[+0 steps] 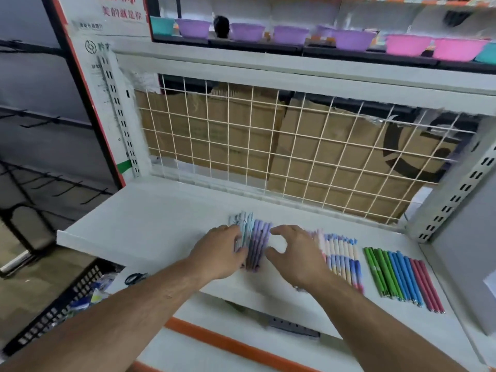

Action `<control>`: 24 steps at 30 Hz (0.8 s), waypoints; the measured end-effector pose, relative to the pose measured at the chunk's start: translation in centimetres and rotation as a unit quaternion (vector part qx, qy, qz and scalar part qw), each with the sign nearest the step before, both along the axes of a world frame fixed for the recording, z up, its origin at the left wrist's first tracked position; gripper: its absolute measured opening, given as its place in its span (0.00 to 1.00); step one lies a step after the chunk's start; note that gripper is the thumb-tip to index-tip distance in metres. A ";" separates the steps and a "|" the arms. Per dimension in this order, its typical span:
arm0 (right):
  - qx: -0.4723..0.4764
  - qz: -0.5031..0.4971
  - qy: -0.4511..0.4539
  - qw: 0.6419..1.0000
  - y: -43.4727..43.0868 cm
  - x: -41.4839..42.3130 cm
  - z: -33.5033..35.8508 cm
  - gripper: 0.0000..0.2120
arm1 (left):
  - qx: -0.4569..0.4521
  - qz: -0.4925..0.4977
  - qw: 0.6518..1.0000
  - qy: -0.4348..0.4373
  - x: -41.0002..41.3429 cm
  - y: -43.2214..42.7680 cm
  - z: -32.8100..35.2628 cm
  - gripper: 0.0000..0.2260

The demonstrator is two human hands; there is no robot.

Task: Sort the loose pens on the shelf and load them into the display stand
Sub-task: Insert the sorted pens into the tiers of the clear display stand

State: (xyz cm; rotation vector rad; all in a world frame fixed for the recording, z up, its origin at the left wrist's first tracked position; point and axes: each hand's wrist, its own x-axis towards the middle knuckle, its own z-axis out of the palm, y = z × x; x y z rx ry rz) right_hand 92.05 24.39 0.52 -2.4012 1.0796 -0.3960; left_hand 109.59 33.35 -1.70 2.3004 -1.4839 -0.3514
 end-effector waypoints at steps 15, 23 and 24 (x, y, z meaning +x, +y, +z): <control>0.034 -0.057 -0.008 0.998 -2.1 5.1 -0.9 0.18 | 0.043 0.098 0.992 0.068 5.1 -5.2 -3.2 0.16; 0.034 -0.049 -0.009 0.998 -2.7 5.9 -1.2 0.15 | 0.050 0.112 0.987 0.104 6.3 -5.6 -3.3 0.11; 0.034 -0.047 -0.008 0.998 -2.7 6.1 -1.1 0.15 | 0.052 0.115 0.986 0.106 6.4 -5.6 -3.4 0.12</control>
